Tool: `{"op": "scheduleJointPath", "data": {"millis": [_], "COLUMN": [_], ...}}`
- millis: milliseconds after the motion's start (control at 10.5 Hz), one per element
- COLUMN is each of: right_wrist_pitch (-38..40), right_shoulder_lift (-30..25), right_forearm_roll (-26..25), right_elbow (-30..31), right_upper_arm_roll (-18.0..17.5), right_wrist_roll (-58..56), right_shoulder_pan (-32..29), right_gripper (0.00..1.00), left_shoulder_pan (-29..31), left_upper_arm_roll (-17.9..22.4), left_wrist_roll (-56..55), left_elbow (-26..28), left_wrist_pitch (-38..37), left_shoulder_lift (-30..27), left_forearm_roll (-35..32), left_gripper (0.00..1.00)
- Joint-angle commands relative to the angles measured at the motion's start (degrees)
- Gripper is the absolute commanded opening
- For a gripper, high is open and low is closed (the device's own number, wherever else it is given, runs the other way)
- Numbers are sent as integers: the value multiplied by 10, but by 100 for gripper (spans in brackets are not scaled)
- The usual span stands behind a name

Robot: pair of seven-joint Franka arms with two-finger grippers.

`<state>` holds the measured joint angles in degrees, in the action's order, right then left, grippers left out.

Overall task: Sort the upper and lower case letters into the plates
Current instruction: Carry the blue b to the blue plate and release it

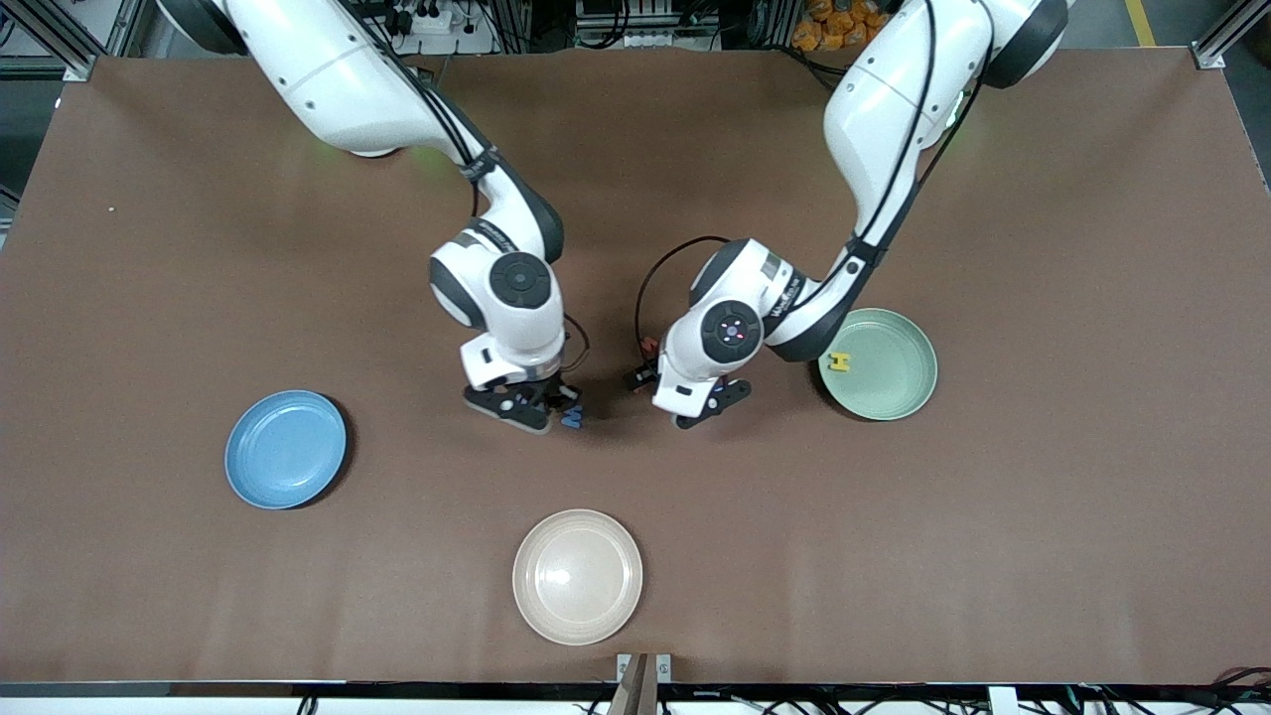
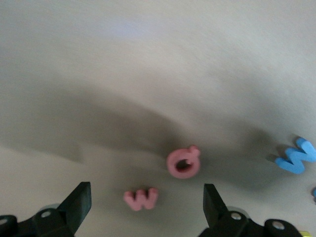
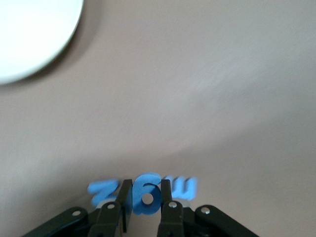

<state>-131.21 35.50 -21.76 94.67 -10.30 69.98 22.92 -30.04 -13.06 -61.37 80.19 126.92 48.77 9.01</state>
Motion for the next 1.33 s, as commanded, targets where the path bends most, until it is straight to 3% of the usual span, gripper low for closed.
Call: {"op": "scheduleJointPath", "data": {"millis": [0, 190, 476, 667, 952, 1048, 1143, 1238], "right_wrist_pitch": [38, 84, 104, 85, 66, 65, 64, 64], "right_shoulder_lift": [-59, -82, -81, -74, -54, -41, -26, -20], "right_forearm_roll": [-10, -11, -18, -25, -23, -26, -27, -25], "right_elbow": [51, 88, 99, 95, 65, 47, 21, 6], "right_upper_arm_roll": [-8, -8, -6, -6, -6, -6, -6, -6], "right_wrist_roll": [-48, -115, -201, -222, -223, -223, -224, -224], "right_shoulder_pan": [-79, -154, -268, -299, -316, -316, -316, -317], "right_gripper": [0, 0, 0, 0, 0, 0, 59, 100], "left_shoulder_pan": [-33, -51, -56, -70, -93, -94, -94, -94], "left_upper_arm_roll": [27, 52, 52, 58, 81, 81, 82, 82], "left_wrist_roll": [18, 97, 98, 96, 91, 91, 92, 92], "left_elbow": [-55, -58, -70, -70, -70, -70, -70, -70], "left_wrist_pitch": [24, 25, 25, 24, 23, 22, 22, 22], "left_shoulder_lift": [49, 51, 56, 65, 69, 69, 70, 70], "left_forearm_roll": [10, 10, 11, 10, 12, 12, 12, 12], "left_gripper": [100, 100, 100, 73, 50, 50, 43, 40]}}
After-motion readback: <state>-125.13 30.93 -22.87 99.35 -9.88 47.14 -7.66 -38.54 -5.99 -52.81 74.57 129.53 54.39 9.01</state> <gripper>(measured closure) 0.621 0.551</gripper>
